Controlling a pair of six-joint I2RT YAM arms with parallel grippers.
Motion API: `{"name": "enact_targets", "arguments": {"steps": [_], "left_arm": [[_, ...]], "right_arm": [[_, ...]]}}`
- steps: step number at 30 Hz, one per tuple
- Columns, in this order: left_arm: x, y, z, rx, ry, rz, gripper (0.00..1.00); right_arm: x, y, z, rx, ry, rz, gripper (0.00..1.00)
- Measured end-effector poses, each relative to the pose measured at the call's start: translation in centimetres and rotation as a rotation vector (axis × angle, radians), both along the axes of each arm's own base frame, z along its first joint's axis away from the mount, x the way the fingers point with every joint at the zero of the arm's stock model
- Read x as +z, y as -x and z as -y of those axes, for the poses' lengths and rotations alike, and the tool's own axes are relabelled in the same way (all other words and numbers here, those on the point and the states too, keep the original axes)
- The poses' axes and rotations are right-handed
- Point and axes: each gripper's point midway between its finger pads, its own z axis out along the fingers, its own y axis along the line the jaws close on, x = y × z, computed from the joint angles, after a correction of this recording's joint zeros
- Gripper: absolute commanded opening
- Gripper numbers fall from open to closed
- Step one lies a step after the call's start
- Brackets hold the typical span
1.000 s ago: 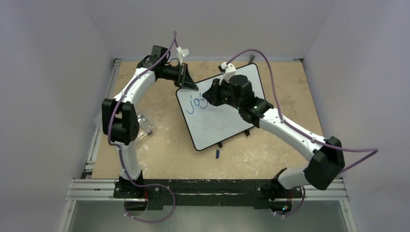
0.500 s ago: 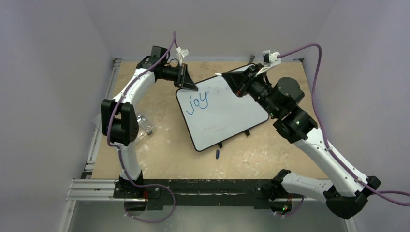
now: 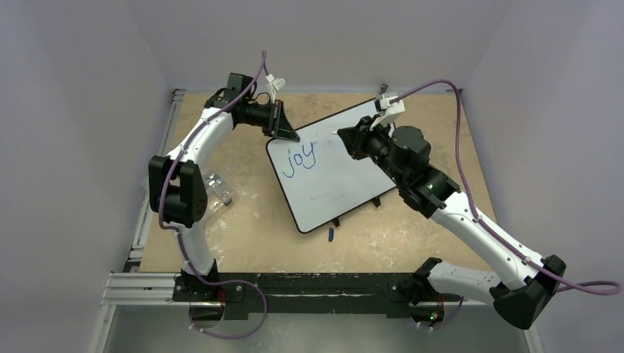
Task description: Write a sentence on the whiteboard
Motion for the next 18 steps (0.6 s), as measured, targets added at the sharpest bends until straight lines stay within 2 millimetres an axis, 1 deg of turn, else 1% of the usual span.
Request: {"name": "enact_targets", "arguments": {"steps": [5, 11, 15, 18], "left_arm": [[0.1, 0.7, -0.1, 0.01, -0.006, 0.005, 0.0], [0.8, 1.3, 1.0, -0.003, 0.001, 0.025, 0.0], [1.0, 1.8, 1.2, -0.003, -0.003, 0.036, 0.0], [0.9, 1.8, 1.2, 0.002, -0.012, 0.045, 0.0]], "right_arm": [[-1.9, -0.3, 0.2, -0.011, 0.033, -0.006, 0.0], [-4.1, -0.8, 0.4, -0.026, 0.07, -0.015, 0.0], [-4.9, -1.4, 0.7, -0.047, 0.091, -0.019, 0.0], [-5.3, -1.5, 0.8, -0.05, 0.1, -0.02, 0.0]]}}
